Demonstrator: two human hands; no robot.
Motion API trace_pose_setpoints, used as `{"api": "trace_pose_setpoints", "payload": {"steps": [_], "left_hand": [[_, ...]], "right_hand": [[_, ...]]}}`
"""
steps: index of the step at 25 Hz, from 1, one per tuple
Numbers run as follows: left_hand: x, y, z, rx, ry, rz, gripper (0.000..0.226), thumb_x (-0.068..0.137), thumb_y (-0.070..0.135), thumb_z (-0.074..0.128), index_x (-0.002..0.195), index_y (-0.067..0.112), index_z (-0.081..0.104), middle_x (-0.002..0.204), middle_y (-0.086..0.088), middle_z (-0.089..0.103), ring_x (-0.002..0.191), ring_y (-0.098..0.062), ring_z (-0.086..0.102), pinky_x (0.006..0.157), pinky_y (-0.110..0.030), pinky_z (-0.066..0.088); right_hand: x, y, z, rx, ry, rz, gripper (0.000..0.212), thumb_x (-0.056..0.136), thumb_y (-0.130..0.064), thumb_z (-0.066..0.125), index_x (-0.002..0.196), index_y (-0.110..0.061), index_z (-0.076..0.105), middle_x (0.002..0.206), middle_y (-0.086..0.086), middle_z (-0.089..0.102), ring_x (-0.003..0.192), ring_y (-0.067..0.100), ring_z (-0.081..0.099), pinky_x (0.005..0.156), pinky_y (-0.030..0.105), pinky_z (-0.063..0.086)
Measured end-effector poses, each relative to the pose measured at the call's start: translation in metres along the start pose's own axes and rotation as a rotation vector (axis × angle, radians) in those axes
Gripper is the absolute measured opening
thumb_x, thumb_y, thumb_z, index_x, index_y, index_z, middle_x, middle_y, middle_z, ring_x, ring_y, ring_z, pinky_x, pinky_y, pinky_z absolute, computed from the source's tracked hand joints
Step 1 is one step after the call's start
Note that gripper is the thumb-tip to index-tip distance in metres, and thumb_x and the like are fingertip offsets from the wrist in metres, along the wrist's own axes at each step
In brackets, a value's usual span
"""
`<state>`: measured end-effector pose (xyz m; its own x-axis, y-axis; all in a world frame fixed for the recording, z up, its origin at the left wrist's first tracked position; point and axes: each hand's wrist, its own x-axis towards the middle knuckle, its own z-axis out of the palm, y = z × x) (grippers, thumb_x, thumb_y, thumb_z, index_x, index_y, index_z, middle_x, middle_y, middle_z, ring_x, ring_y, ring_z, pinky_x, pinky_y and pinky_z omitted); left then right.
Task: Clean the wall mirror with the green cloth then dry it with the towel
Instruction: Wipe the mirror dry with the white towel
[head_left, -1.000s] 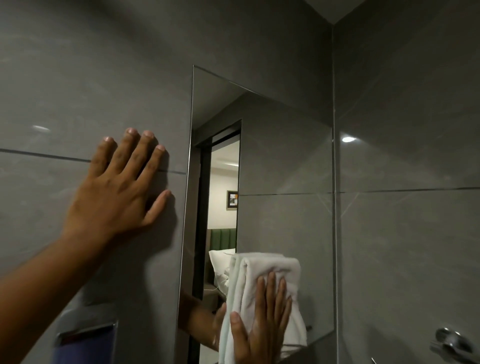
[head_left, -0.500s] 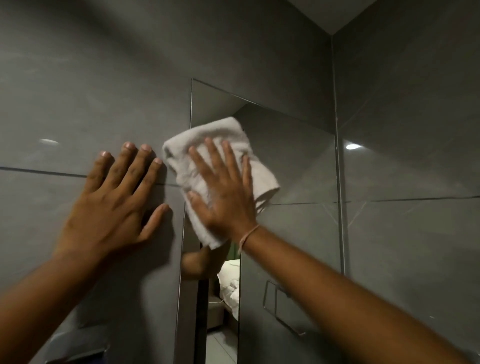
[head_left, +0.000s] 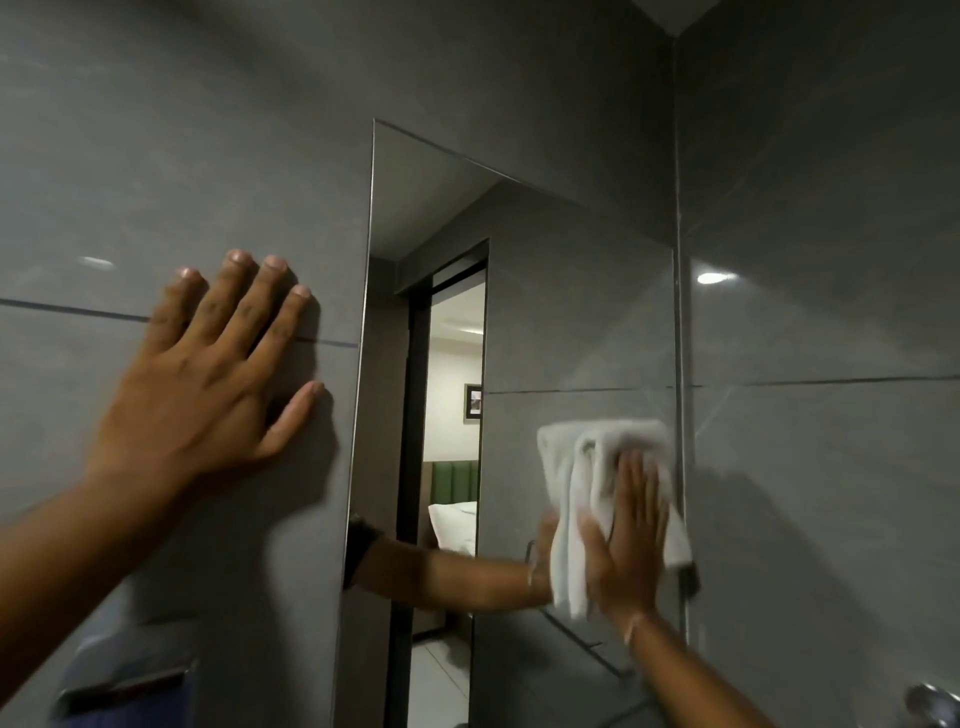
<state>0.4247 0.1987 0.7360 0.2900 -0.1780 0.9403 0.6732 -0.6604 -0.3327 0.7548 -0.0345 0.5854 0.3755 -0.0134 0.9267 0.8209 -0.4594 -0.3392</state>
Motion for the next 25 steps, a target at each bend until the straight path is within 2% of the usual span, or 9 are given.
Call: {"api": "trace_pose_setpoints", "payload": {"steps": [3, 7, 10, 15, 17, 19, 21, 22, 25], "left_hand": [[0.000, 0.000, -0.003, 0.013, -0.039, -0.006, 0.083, 0.091, 0.060, 0.026, 0.155, 0.008, 0.024, 0.165, -0.019, 0.018, 0.154, -0.037, 0.012, 0.125, -0.055, 0.011], [0.002, 0.000, -0.005, 0.035, -0.089, -0.001, 0.083, 0.091, 0.061, 0.023, 0.156, 0.009, 0.020, 0.166, -0.019, 0.014, 0.155, -0.036, 0.009, 0.125, -0.055, 0.009], [0.001, 0.000, -0.004, 0.033, -0.090, -0.003, 0.083, 0.092, 0.061, 0.022, 0.156, 0.009, 0.020, 0.166, -0.018, 0.014, 0.155, -0.036, 0.008, 0.126, -0.054, 0.010], [-0.001, 0.002, -0.003, 0.002, -0.068, -0.001, 0.079, 0.093, 0.057, 0.025, 0.156, 0.009, 0.022, 0.166, -0.016, 0.014, 0.155, -0.034, 0.010, 0.125, -0.054, 0.010], [-0.001, 0.002, -0.003, -0.002, -0.059, -0.002, 0.077, 0.094, 0.054, 0.025, 0.155, 0.008, 0.024, 0.165, -0.017, 0.017, 0.155, -0.034, 0.012, 0.125, -0.054, 0.011], [0.000, 0.001, -0.003, 0.012, -0.054, -0.009, 0.077, 0.094, 0.053, 0.026, 0.155, 0.007, 0.024, 0.164, -0.018, 0.019, 0.154, -0.034, 0.013, 0.125, -0.054, 0.012], [0.001, 0.001, -0.005, 0.028, -0.061, -0.003, 0.077, 0.094, 0.053, 0.026, 0.154, 0.005, 0.025, 0.164, -0.018, 0.019, 0.154, -0.036, 0.015, 0.125, -0.055, 0.013], [0.001, 0.000, -0.005, 0.035, -0.065, 0.000, 0.077, 0.094, 0.054, 0.026, 0.154, 0.005, 0.025, 0.164, -0.018, 0.019, 0.153, -0.036, 0.015, 0.124, -0.055, 0.014], [0.000, 0.000, -0.005, 0.046, -0.074, -0.010, 0.077, 0.094, 0.055, 0.024, 0.155, 0.007, 0.023, 0.164, -0.018, 0.019, 0.154, -0.036, 0.015, 0.124, -0.055, 0.014]], "right_hand": [[-0.090, -0.024, 0.014, 0.008, 0.017, -0.035, 0.083, 0.083, -0.049, 0.041, 0.156, -0.017, 0.018, 0.166, 0.000, 0.013, 0.152, 0.029, 0.014, 0.113, 0.067, 0.022], [-0.109, -0.109, 0.012, 0.017, 0.013, -0.233, 0.090, 0.075, -0.050, 0.051, 0.156, -0.025, 0.019, 0.164, 0.001, 0.022, 0.150, 0.032, 0.020, 0.114, 0.065, 0.021], [-0.107, -0.165, 0.014, -0.076, -0.026, -0.358, 0.095, 0.073, -0.056, 0.055, 0.156, -0.026, 0.019, 0.164, 0.002, 0.021, 0.149, 0.034, 0.023, 0.110, 0.063, 0.025], [0.002, -0.250, 0.000, -0.008, -0.019, -0.404, 0.084, 0.088, -0.053, 0.048, 0.157, -0.030, 0.005, 0.167, -0.001, 0.002, 0.153, 0.026, -0.003, 0.118, 0.062, 0.010], [0.062, -0.277, -0.005, 0.012, 0.036, -0.433, 0.080, 0.089, -0.053, 0.046, 0.156, -0.033, 0.009, 0.167, -0.002, 0.004, 0.153, 0.024, -0.003, 0.118, 0.060, 0.007], [0.114, -0.281, -0.008, 0.009, 0.078, -0.448, 0.075, 0.088, -0.056, 0.045, 0.155, -0.036, 0.017, 0.166, 0.001, 0.011, 0.153, 0.026, 0.004, 0.119, 0.059, 0.008], [0.155, -0.253, -0.010, -0.043, 0.115, -0.388, 0.072, 0.088, -0.064, 0.041, 0.153, -0.041, 0.019, 0.165, 0.004, 0.014, 0.152, 0.031, 0.008, 0.118, 0.062, 0.008], [0.171, -0.228, -0.011, -0.071, 0.132, -0.299, 0.072, 0.087, -0.069, 0.037, 0.152, -0.044, 0.018, 0.164, 0.005, 0.015, 0.151, 0.033, 0.008, 0.117, 0.065, 0.009], [0.183, -0.130, -0.014, 0.045, 0.173, 0.127, 0.082, 0.081, -0.073, 0.029, 0.154, -0.035, 0.018, 0.163, 0.006, 0.020, 0.150, 0.034, 0.013, 0.114, 0.066, 0.015]]}}
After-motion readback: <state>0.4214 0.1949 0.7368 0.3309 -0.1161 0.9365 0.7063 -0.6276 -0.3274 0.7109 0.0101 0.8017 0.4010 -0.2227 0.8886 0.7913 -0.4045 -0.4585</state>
